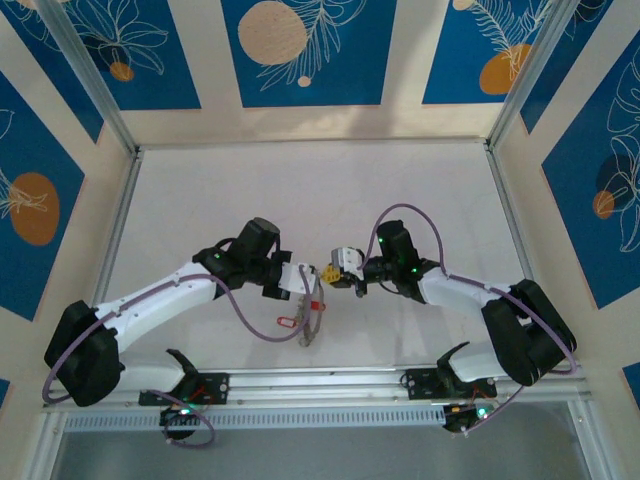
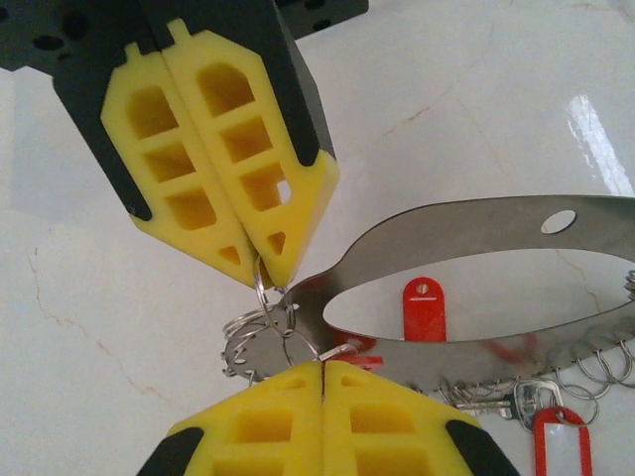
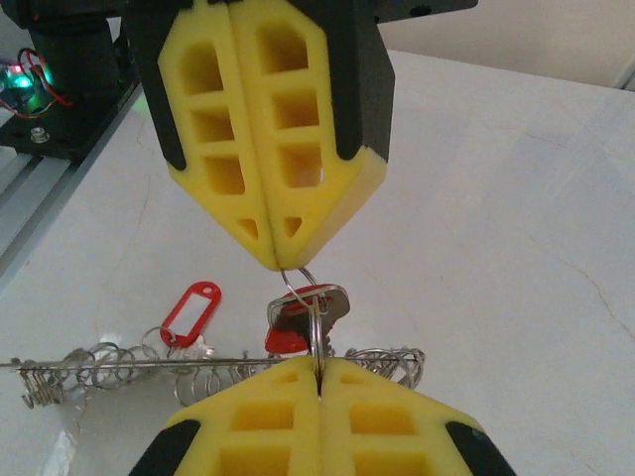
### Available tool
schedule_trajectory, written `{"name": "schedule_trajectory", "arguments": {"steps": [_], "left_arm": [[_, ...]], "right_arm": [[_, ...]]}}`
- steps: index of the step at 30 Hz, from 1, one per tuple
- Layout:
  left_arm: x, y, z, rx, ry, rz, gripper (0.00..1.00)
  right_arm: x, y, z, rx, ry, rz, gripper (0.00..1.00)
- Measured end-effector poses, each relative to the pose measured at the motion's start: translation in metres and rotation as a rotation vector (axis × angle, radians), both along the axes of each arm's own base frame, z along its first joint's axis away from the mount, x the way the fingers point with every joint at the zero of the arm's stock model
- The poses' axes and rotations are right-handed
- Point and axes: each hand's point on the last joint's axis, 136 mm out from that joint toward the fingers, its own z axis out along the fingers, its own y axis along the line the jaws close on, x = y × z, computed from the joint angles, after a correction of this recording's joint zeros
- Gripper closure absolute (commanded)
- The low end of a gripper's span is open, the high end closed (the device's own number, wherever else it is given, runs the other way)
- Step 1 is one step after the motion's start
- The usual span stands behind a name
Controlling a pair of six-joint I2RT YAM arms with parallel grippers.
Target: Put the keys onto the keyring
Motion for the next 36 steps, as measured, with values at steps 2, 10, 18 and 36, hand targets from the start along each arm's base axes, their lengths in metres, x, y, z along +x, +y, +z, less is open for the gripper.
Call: {"name": "schedule_trajectory", "arguments": {"steps": [2,10,18,36], "left_arm": [[0.001,0.001,0.0,0.006,-0.011,-0.003,1.0],[0.005,0.002,-0.001,0.02,-0.032,0.01,1.0],[0.016,0.002,0.002,0.014,-0.052,0.073,0.84],[0.018,0.011,-0.017,-0.27,0.166,0.335,0.43]], "right_arm": [[0.0,0.001,0.002,0.011,0.021,-0.009,1.0],[0.0,0.005,0.006,0.018,0.076,-0.025,1.0],[0.003,0.01,0.009,0.0,0.093,-0.037,1.0],[-0.001,0.007,0.016,0.058,0.019,0.029,1.0]]}}
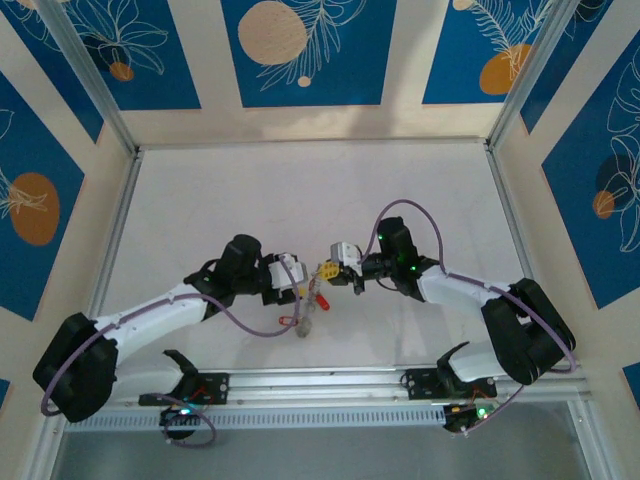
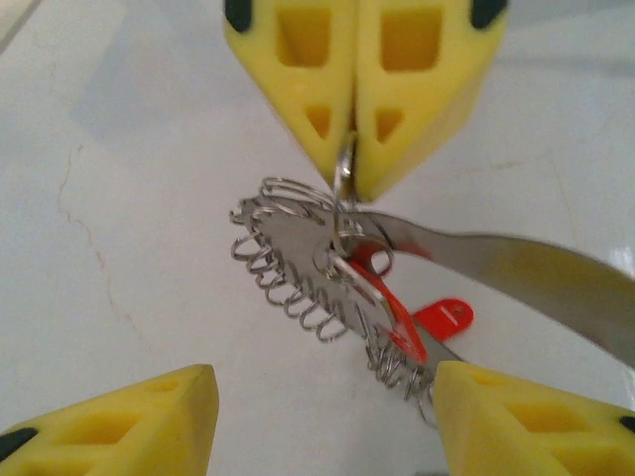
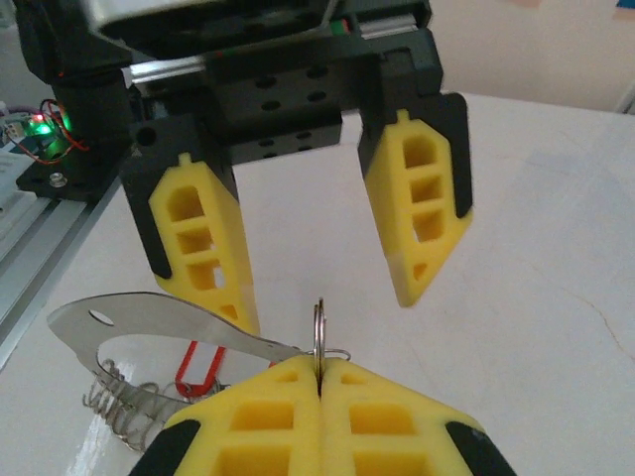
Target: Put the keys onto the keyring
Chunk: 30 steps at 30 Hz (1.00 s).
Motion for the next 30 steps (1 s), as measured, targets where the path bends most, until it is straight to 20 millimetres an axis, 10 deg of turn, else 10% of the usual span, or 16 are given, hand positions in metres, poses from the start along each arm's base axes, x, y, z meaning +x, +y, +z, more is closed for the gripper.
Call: {"name": "schedule_trajectory", "arguments": {"steps": [12,17,30], "left_arm": [[-0.002,-0.029,0.004,-0.149,0.076,-0.083,0.48],[-0.001,-0.031,0.006,-0.172,0.09,-0.074,0.77],[-0.002,-0.022,-0.003,-0.134,0.07,-0.05,0.95]], "right_arm": [[-0.007,0.0,0.01,0.064,-0.057,0.057,1.0],[-0.006,0.0,0.01,0.064,-0.057,0.056,1.0],[0.0,-0.003,0.008,0.053,-0.063,0.028,1.0]]}}
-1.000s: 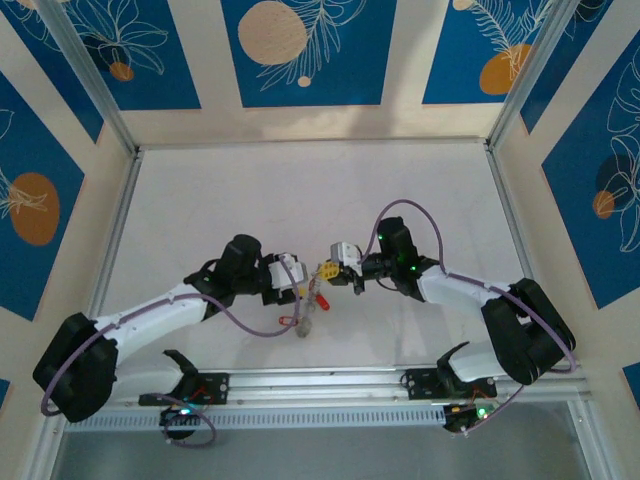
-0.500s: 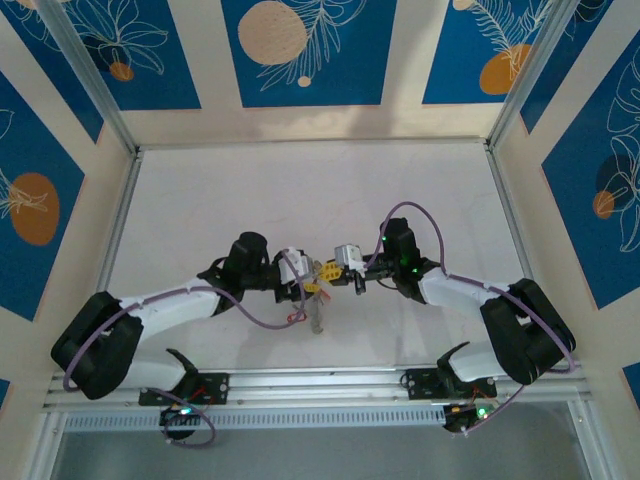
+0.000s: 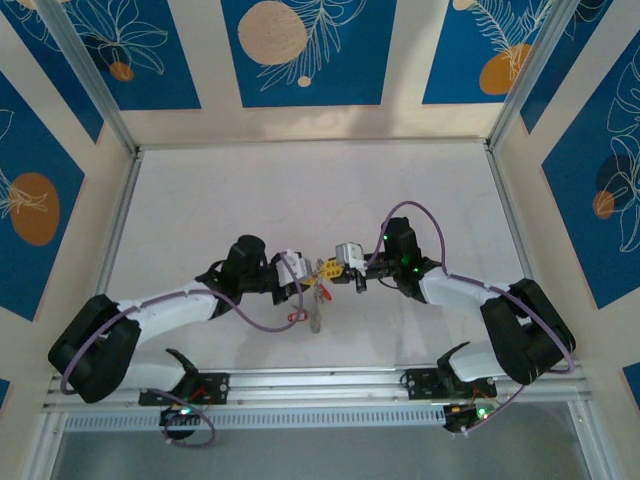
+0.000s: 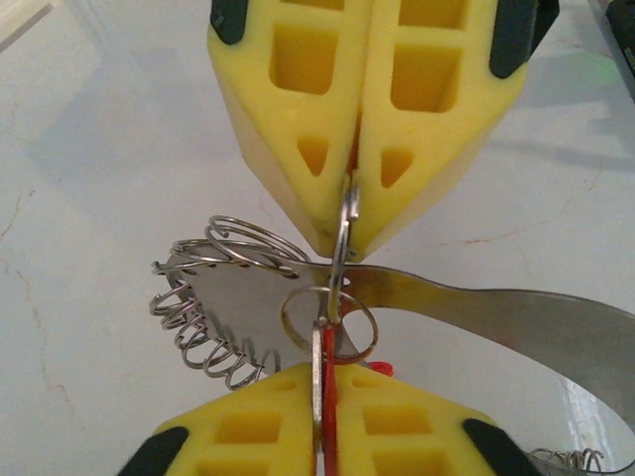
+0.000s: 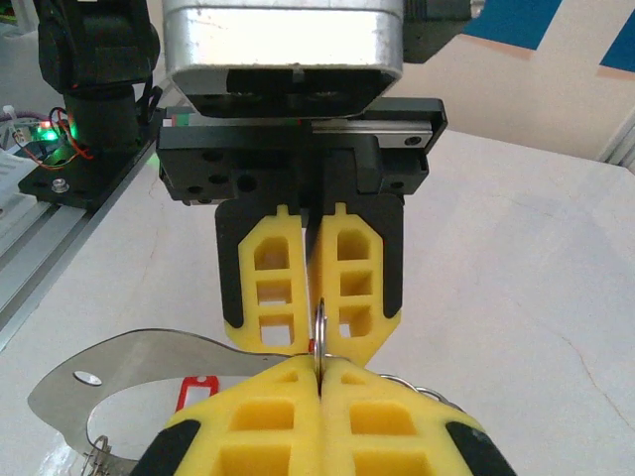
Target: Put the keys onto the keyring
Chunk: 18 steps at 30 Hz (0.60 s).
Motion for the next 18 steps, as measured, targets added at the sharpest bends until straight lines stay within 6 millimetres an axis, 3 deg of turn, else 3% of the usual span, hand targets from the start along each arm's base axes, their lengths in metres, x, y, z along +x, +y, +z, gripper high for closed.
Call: {"name": "schedule_trajectory", "arguments": {"steps": [3,10,18], "left_arm": [[0.0,0.001,0.0,0.006,-0.008,-0.002,1.0],[-0.003,0.007,0.001,0.063,-0.034,-0.017,1.0],[0.008,0.005,0.046,0.172,-0.126,-0.071,1.0]], "right_arm": [[0.0,0.0,0.0,-0.001,-0.002,-0.001,1.0],[0.004,-0.002,-0.006,-0.037,0.003,-0.029,1.0],[0.012,-0.004,-0.011,-0.113,-0.033,-0.074,1.0]]}}
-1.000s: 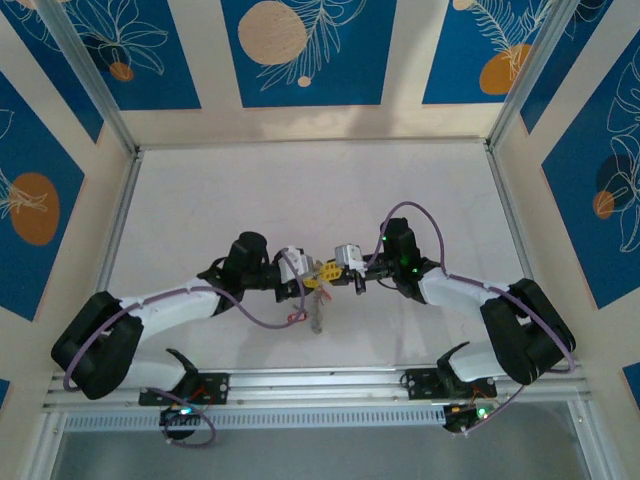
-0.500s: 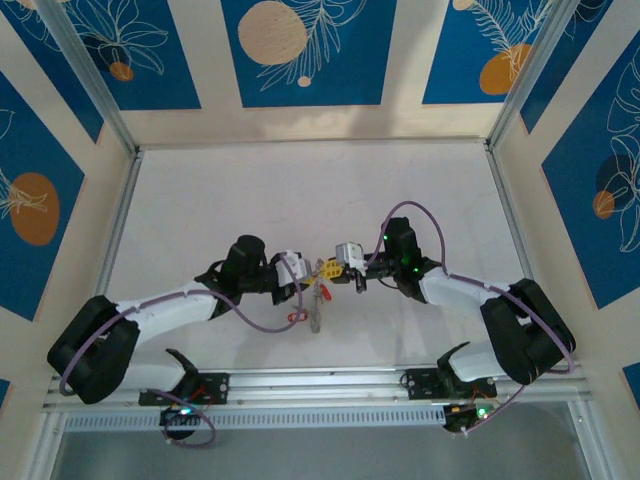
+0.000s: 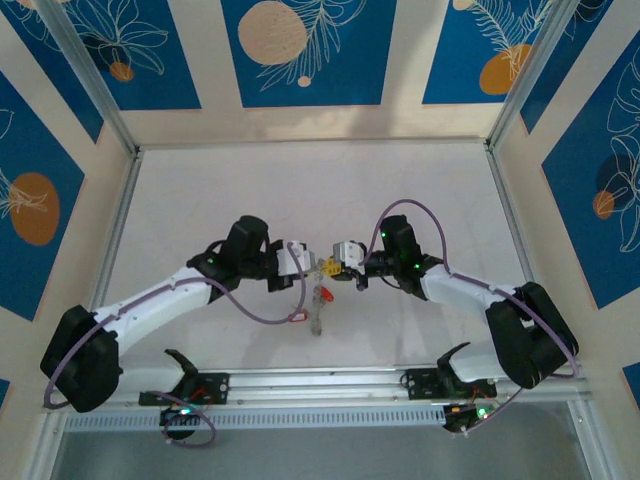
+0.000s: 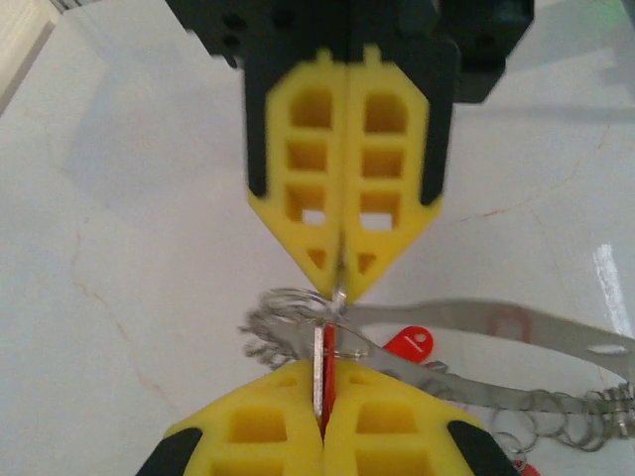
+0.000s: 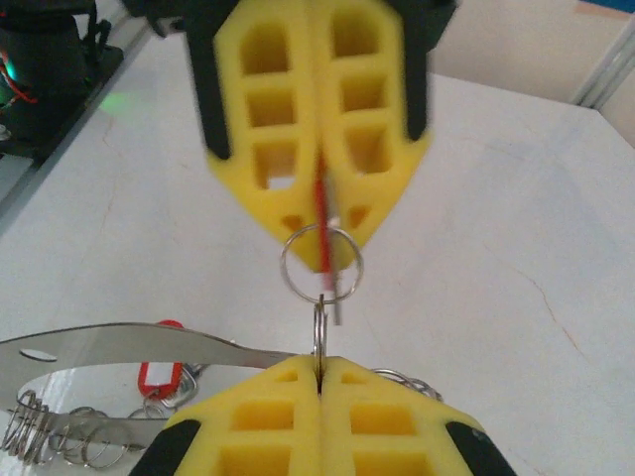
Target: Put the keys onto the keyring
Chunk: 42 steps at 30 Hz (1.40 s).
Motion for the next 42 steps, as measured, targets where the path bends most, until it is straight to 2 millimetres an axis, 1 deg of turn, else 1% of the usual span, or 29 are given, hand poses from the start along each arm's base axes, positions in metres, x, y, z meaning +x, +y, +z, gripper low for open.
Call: {"name": "schedule_trajectory", "arguments": {"steps": [3,6,7,8,9,10,13,16,18,22,23,25,26,27,31,34,37,42], "left_arm": [[-0.002,0.002,0.006,0.05,-0.004,-0.028,1.0],[-0.005,0.004,0.005,0.109,-0.008,-0.058,1.0],[-0.005,0.004,0.006,0.13,-0.013,-0.067,1.0],[-0.005,0.004,0.006,0.149,-0.02,-0.08,1.0],[-0.006,0.003,0.006,0.173,-0.026,-0.095,1.0],[-0.007,0.003,0.007,0.197,-0.034,-0.109,1.0],[-0.006,0.002,0.015,0.255,-0.072,-0.146,1.0],[-0.004,0.004,0.024,0.312,-0.119,-0.179,1.0],[-0.001,0.007,0.032,0.348,-0.15,-0.194,1.0],[0.01,0.01,0.052,0.413,-0.217,-0.217,1.0],[0.013,0.01,0.057,0.426,-0.233,-0.218,1.0],[0.02,0.01,0.07,0.451,-0.276,-0.22,1.0],[0.024,0.011,0.075,0.461,-0.296,-0.218,1.0],[0.028,0.011,0.082,0.476,-0.322,-0.216,1.0],[0.045,0.011,0.105,0.517,-0.407,-0.201,1.0],[0.059,0.006,0.117,0.546,-0.454,-0.193,1.0],[0.073,-0.001,0.119,0.571,-0.472,-0.186,1.0],[0.097,-0.022,0.106,0.592,-0.456,-0.19,1.0]], "right_arm": [[-0.002,0.006,0.004,0.0,-0.019,0.013,1.0],[-0.001,0.006,0.005,-0.002,-0.022,0.009,1.0],[-0.001,0.006,0.004,-0.002,-0.021,0.007,0.93],[-0.001,0.006,0.005,-0.002,-0.019,0.005,0.85],[0.0,0.006,0.005,-0.002,-0.015,0.001,0.74],[0.0,0.007,0.005,0.001,-0.014,-0.004,0.68],[0.003,0.004,0.003,0.015,-0.007,-0.031,0.55],[0.002,-0.002,-0.005,0.024,0.018,-0.057,0.46],[0.002,-0.007,-0.006,0.035,0.024,-0.08,0.42],[0.01,-0.019,0.006,0.083,-0.008,-0.157,0.31],[0.014,-0.022,0.009,0.096,-0.013,-0.185,0.25],[0.025,-0.031,0.02,0.13,-0.035,-0.271,0.21],[0.031,-0.036,0.024,0.145,-0.036,-0.311,0.13],[0.038,-0.043,0.029,0.163,-0.041,-0.363,0.0],[0.065,-0.076,0.051,0.239,-0.055,-0.572,0.01],[0.081,-0.103,0.06,0.295,-0.044,-0.719,0.01],[0.092,-0.13,0.06,0.334,-0.011,-0.855,0.01],[0.103,-0.167,0.064,0.396,0.024,-1.039,0.01]]}}
